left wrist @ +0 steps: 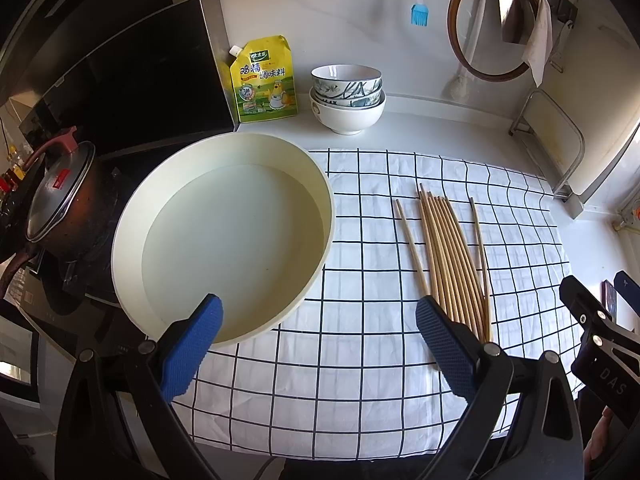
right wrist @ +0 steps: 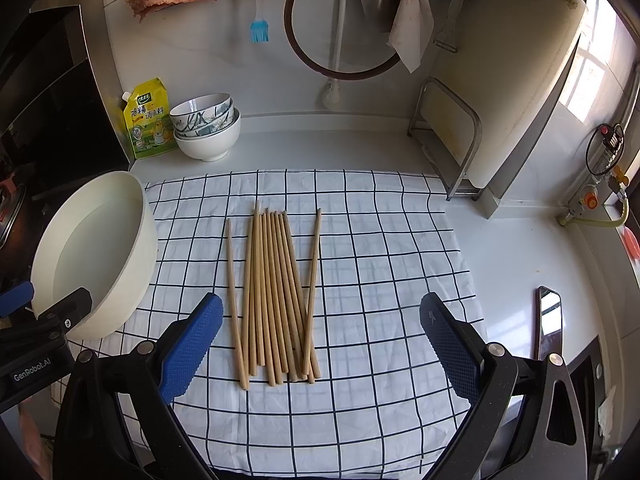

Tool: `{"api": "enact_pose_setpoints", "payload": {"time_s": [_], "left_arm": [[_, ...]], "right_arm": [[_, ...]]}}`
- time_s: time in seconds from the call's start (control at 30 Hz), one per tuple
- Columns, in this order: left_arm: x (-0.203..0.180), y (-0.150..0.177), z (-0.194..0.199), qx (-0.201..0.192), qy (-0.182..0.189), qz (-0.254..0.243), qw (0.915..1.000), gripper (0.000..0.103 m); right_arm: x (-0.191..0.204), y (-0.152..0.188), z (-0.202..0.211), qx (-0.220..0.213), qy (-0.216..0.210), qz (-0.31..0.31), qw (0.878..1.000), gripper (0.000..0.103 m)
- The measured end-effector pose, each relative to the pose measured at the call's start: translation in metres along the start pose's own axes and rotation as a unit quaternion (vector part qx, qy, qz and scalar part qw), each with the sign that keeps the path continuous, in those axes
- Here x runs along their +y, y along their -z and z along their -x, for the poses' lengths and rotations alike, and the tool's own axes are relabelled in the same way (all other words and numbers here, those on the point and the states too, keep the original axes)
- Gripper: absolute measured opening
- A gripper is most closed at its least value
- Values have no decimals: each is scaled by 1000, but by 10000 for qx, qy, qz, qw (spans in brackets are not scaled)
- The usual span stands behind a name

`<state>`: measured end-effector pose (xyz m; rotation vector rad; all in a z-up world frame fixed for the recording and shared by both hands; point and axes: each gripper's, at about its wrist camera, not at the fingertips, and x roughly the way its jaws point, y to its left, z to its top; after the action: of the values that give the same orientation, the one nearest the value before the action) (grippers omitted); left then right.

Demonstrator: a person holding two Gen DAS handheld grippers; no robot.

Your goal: Organize utensils

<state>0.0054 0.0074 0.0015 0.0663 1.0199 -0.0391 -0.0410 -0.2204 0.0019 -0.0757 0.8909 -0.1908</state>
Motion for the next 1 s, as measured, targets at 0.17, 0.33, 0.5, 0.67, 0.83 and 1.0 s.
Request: {"api": "enact_pose_setpoints", "payload": {"time_s": [0.17,0.33,0.5,0.67,0.83,1.0], "left_arm": [[0,0,0,6,3,-3,10000,96],[0,0,0,4,2,-1,10000,96],[0,1,0,15,6,4,10000,96],[-1,1,1,17,3,-7,10000,96],[-1,1,1,15,1,-8,10000,96],[-1,1,0,19,5,-9,10000,96]], "right_arm": [[0,1,0,-12,10,13,10000,94],[-1,2,1,-10,16,10,10000,94],[-4,2,1,-8,19,-8,10000,94],[-4,3,-1,-4,24,-18,10000,94],[-4,4,-2,-3,19,-12,10000,94],[-4,4,-2,-2,29,-8,10000,94]]}}
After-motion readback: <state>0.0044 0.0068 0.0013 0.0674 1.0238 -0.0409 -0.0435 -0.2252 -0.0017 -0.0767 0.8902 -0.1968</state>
